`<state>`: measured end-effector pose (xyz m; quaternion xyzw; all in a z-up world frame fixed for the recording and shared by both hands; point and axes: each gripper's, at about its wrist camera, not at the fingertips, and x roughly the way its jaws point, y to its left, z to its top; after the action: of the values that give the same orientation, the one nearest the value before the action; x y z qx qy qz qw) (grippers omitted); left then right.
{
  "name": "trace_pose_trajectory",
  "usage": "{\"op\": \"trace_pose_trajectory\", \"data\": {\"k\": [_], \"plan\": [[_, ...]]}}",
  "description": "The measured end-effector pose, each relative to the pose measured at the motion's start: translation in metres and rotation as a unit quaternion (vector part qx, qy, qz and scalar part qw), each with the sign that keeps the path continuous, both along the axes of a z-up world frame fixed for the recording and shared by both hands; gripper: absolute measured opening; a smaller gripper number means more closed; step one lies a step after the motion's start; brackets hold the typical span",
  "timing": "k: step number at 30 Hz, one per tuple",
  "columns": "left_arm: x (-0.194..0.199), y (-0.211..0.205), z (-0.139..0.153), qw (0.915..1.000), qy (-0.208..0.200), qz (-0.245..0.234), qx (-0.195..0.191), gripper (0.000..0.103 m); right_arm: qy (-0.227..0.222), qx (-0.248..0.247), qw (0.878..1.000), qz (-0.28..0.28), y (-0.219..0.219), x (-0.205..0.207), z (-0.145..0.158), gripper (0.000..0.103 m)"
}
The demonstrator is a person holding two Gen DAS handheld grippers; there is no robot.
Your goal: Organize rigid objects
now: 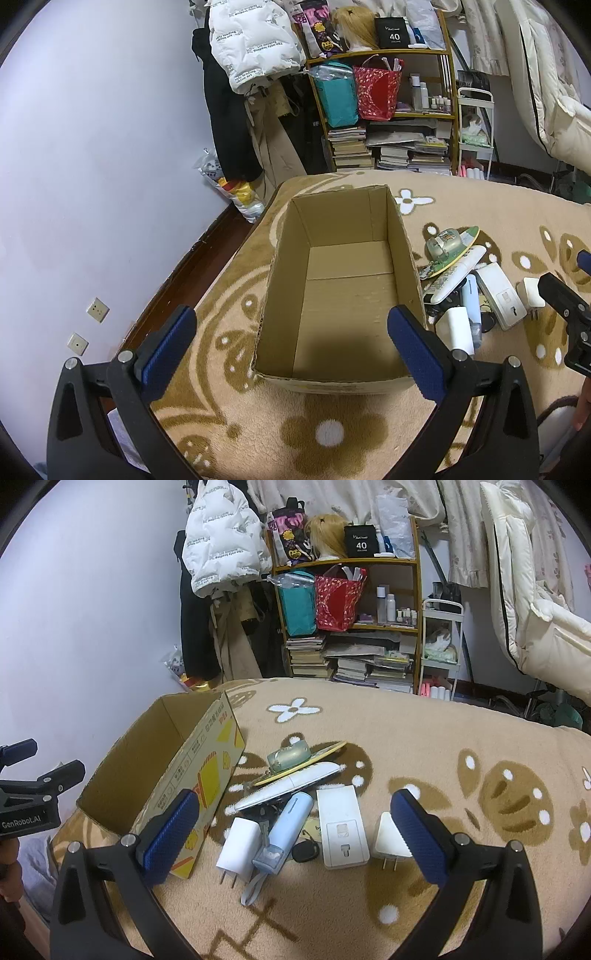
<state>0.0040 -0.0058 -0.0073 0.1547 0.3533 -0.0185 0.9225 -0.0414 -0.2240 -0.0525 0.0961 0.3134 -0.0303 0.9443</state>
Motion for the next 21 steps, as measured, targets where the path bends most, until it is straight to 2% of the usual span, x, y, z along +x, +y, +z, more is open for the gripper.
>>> {"op": "trace_pose_trajectory", "data": {"k": [21], "plan": [[-0.0007, -0.0026, -0.0050, 0.9999, 0.009, -0.001, 0.006, 0.102, 0.003, 0.003, 1.000, 0.002, 0.0010, 0.0015, -0.0058, 0.103]]}}
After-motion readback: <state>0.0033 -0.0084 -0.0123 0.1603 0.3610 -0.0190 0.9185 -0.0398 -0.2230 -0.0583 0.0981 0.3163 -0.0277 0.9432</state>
